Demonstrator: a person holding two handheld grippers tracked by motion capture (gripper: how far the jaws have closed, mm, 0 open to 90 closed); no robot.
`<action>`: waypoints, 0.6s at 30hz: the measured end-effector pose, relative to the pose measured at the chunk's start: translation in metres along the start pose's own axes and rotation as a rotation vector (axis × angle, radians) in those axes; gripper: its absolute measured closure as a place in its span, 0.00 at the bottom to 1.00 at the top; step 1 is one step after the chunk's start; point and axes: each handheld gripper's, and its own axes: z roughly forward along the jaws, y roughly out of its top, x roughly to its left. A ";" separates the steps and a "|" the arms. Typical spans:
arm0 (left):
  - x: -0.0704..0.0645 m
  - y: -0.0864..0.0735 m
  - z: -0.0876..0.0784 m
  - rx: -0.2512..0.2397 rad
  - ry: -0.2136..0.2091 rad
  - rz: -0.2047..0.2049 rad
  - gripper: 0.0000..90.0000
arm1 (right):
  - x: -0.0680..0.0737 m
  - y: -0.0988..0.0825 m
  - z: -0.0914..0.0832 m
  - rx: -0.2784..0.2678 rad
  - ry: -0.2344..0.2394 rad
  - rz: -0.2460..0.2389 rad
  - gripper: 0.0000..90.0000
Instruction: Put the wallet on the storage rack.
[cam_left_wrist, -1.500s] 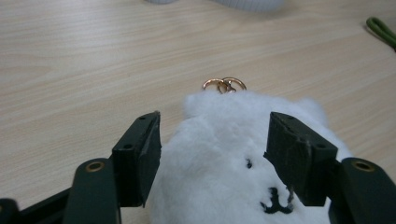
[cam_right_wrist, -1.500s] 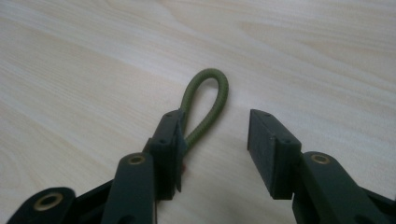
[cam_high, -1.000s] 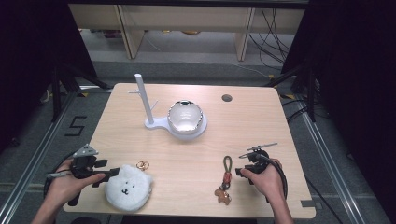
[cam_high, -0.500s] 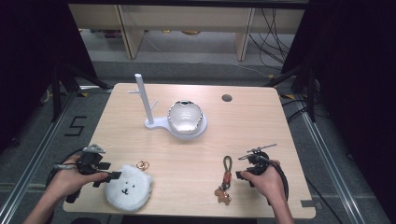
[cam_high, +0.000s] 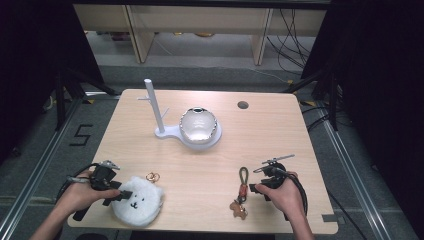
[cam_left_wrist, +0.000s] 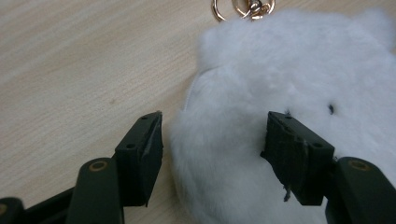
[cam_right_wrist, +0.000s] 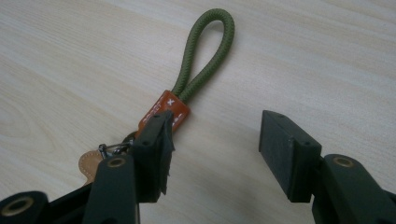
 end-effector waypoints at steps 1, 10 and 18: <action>-0.002 0.000 0.001 -0.002 0.013 -0.003 0.42 | -0.002 -0.001 0.001 -0.015 -0.009 -0.032 0.51; -0.005 -0.001 0.007 0.013 0.005 -0.025 0.50 | -0.001 -0.002 0.003 -0.030 0.006 -0.041 0.51; -0.009 -0.004 0.009 -0.017 0.023 -0.054 0.60 | 0.002 0.000 0.004 -0.035 0.001 -0.054 0.51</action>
